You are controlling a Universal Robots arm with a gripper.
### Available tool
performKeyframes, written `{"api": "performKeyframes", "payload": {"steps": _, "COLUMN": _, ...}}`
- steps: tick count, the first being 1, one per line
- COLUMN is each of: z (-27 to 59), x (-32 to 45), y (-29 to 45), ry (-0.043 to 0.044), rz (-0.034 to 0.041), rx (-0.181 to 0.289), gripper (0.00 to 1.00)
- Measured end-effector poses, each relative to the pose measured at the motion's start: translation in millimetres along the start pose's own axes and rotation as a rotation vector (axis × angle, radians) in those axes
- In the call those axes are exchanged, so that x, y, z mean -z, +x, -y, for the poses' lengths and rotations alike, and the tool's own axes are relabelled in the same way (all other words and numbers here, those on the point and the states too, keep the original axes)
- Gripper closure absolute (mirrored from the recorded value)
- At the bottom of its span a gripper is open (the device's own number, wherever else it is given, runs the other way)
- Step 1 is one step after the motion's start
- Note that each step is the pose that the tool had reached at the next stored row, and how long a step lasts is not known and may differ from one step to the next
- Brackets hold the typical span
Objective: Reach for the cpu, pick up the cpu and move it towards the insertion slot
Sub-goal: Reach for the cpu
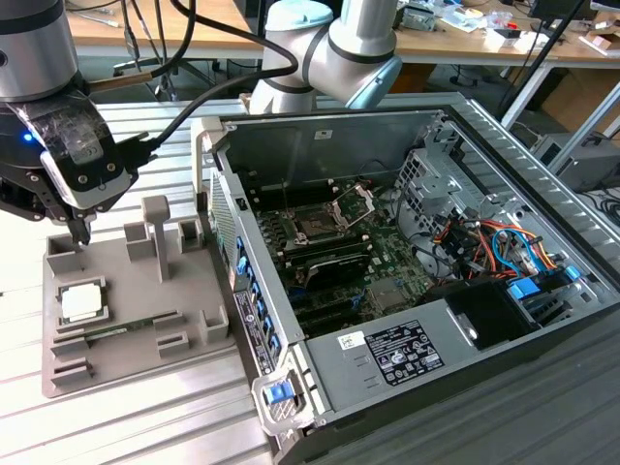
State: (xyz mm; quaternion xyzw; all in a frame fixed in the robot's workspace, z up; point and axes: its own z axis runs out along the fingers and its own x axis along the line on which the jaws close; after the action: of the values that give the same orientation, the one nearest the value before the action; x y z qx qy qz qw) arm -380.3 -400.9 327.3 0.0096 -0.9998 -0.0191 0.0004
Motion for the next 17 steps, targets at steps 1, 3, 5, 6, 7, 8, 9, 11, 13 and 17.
{"api": "performKeyframes", "payload": {"steps": 1, "z": 0.0, "x": -0.1, "y": 0.0, "ry": 0.0000, "rz": 0.0000, "rx": 0.000, "gripper": 0.89}}
{"api": "performKeyframes", "payload": {"steps": 3, "z": 0.0, "x": -0.4, "y": 0.0, "ry": 0.0001, "rz": 0.0000, "rx": 0.000, "gripper": 0.89}}
{"api": "performKeyframes", "payload": {"steps": 5, "z": 0.0, "x": -0.8, "y": 0.0, "ry": 0.0001, "rz": -0.0001, "rx": 0.000, "gripper": 0.89}}
{"api": "performKeyframes", "payload": {"steps": 6, "z": 0.1, "x": -1.0, "y": 0.0, "ry": 0.0001, "rz": 0.0000, "rx": 0.000, "gripper": 0.89}}
{"api": "performKeyframes", "payload": {"steps": 7, "z": 0.1, "x": -1.2, "y": 0.0, "ry": 0.0000, "rz": 0.0000, "rx": 0.000, "gripper": 0.89}}
{"api": "performKeyframes", "payload": {"steps": 8, "z": 0.1, "x": -1.4, "y": 0.0, "ry": 0.0000, "rz": 0.0000, "rx": 0.000, "gripper": 0.89}}
{"api": "performKeyframes", "payload": {"steps": 9, "z": 0.1, "x": -1.5, "y": 0.0, "ry": 0.0001, "rz": -0.0001, "rx": 0.000, "gripper": 0.89}}
{"api": "performKeyframes", "payload": {"steps": 11, "z": 0.2, "x": -4.9, "y": 0.0, "ry": 0.0000, "rz": 0.0000, "rx": 0.000, "gripper": 0.89}}
{"api": "performKeyframes", "payload": {"steps": 13, "z": 0.2, "x": -5.1, "y": 0.0, "ry": 0.0000, "rz": 0.0000, "rx": 0.000, "gripper": 0.89}}
{"api": "performKeyframes", "payload": {"steps": 17, "z": 0.2, "x": -5.8, "y": 0.0, "ry": 0.0000, "rz": 0.0000, "rx": 0.000, "gripper": 0.89}}
